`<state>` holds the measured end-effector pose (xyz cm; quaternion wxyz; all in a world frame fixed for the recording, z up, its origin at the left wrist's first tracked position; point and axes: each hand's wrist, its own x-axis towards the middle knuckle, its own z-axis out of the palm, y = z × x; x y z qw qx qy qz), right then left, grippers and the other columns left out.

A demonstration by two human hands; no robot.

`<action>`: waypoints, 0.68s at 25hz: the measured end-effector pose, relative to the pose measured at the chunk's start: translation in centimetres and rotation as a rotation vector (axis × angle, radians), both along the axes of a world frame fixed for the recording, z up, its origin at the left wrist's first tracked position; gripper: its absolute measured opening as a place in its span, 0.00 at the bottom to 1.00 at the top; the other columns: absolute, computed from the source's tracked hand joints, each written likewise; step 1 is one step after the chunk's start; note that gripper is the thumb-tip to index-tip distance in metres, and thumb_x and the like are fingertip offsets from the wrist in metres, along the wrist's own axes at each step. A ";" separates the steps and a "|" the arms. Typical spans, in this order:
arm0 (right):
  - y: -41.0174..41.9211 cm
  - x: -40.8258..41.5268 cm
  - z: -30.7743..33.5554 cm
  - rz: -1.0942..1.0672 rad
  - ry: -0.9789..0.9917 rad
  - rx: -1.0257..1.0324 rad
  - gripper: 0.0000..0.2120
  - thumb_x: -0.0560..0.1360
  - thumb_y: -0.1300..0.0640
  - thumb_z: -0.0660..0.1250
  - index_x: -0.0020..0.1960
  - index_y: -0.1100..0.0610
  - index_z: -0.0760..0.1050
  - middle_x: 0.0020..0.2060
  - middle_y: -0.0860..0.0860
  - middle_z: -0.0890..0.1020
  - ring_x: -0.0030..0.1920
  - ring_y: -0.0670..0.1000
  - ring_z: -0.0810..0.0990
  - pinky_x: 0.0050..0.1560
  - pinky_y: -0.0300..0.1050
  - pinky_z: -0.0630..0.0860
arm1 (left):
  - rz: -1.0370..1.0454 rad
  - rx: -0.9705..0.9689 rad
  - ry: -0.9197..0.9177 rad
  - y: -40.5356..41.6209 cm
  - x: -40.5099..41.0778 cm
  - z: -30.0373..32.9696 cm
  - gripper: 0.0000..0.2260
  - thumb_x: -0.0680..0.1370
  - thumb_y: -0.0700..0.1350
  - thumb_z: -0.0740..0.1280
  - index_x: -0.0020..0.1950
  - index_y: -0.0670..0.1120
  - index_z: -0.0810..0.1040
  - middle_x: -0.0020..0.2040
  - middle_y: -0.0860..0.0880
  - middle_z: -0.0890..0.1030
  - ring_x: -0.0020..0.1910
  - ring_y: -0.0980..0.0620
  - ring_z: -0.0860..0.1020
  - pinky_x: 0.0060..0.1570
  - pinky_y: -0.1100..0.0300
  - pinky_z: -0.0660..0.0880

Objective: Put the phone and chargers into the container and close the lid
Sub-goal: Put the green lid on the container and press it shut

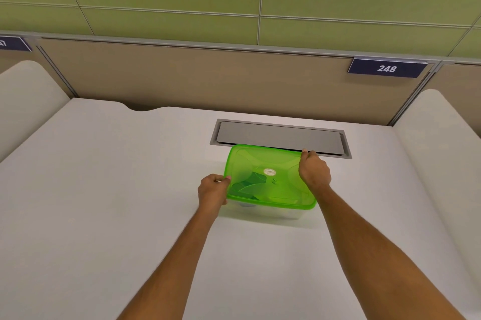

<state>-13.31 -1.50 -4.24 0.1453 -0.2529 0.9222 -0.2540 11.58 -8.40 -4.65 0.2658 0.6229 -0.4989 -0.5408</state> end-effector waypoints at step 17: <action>-0.1 0.3 -0.2 -0.008 0.113 0.029 0.25 0.82 0.45 0.45 0.59 0.61 0.72 0.53 0.64 0.81 0.54 0.65 0.79 0.51 0.54 0.73 | -0.316 -0.284 -0.453 -8.4 -7.8 1.4 0.21 0.81 0.50 0.53 0.40 0.39 0.77 0.49 0.36 0.81 0.45 0.40 0.76 0.43 0.54 0.68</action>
